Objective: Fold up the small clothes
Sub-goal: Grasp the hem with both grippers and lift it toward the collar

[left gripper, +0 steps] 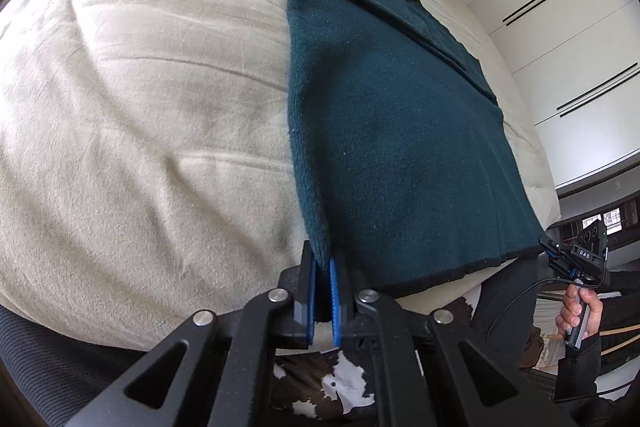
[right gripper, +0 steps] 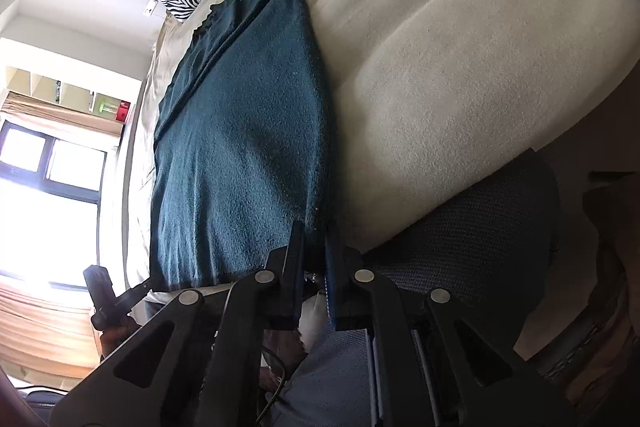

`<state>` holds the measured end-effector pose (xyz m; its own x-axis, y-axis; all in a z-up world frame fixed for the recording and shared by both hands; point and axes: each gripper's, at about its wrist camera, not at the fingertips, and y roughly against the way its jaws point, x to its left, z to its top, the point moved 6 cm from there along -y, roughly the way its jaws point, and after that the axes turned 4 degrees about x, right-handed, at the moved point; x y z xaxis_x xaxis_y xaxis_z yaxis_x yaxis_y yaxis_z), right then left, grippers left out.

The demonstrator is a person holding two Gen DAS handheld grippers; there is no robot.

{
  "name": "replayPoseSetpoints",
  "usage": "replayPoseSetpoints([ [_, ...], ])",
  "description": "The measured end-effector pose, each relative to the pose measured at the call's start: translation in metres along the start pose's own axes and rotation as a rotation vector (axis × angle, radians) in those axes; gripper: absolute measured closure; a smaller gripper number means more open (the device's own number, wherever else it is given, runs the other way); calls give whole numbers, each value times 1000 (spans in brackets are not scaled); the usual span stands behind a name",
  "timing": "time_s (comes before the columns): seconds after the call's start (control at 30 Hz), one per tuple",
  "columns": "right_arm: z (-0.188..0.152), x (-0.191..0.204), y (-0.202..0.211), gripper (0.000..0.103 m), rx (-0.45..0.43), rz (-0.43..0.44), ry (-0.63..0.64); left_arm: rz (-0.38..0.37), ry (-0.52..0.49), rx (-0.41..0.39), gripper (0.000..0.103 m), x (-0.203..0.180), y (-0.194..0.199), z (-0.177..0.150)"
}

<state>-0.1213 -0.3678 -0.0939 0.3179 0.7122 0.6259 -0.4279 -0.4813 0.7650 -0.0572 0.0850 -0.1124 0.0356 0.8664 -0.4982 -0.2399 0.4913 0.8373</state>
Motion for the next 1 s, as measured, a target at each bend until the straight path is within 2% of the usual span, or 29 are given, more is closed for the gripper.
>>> replayPoseSetpoints([
  [0.27,26,38,17,96,-100,91,48,-204,91,-158,97,-8,46,30],
  [0.5,73,79,25,96,-207,193,71,-394,180,-270,97,-15,73,76],
  [0.7,130,109,25,96,-291,205,92,-460,206,-343,97,-26,83,127],
  [1.0,228,140,20,96,-409,143,144,-533,277,-391,97,-25,76,218],
])
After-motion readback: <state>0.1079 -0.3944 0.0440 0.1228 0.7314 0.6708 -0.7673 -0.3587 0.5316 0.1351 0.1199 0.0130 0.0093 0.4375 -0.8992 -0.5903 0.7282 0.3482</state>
